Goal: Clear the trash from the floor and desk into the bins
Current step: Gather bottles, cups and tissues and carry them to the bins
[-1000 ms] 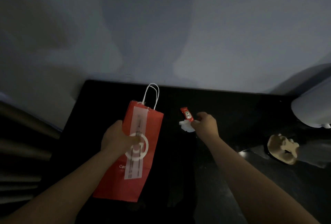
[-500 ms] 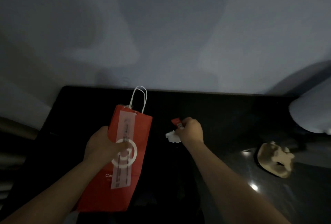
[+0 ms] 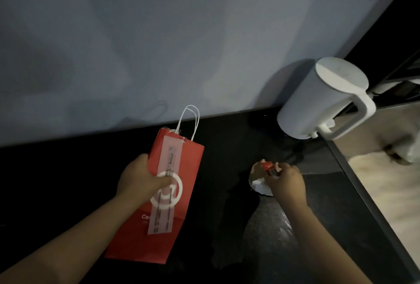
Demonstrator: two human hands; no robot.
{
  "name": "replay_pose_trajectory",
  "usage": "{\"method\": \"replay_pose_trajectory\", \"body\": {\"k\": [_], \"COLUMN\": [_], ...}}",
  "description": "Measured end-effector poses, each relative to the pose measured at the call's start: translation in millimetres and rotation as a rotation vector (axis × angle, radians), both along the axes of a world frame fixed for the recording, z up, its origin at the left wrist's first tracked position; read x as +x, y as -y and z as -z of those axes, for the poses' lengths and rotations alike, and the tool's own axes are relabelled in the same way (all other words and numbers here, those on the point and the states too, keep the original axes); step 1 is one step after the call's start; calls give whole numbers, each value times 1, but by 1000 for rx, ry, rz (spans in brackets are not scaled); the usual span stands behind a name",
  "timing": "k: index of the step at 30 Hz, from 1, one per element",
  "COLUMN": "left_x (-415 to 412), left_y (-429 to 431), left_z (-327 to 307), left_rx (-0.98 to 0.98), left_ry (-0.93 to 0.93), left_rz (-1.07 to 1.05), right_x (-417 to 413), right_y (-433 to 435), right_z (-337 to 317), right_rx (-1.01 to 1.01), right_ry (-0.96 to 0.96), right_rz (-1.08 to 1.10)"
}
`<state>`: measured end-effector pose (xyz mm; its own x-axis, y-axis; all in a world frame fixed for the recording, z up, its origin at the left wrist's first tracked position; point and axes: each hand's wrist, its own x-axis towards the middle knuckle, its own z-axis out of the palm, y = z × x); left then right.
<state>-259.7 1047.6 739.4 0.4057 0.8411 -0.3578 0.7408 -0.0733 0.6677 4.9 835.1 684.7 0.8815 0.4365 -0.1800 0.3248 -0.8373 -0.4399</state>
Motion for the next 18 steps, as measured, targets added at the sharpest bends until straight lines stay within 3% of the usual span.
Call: {"method": "replay_pose_trajectory", "body": {"k": [6,13,18], "left_x": [13,7,0], "left_y": [10,10,11], "left_z": [0,-2,-11], "left_rx": [16,28,27], "left_ry": [-41,-35,8], "left_rz": [22,51,74], "right_x": [11,16,3], "right_y": [13,9,20], "right_z": [31,45,21], "right_rx": [-56,-109,54], "right_ry": [-212,-229,-186], "right_rz": [19,11,41]}}
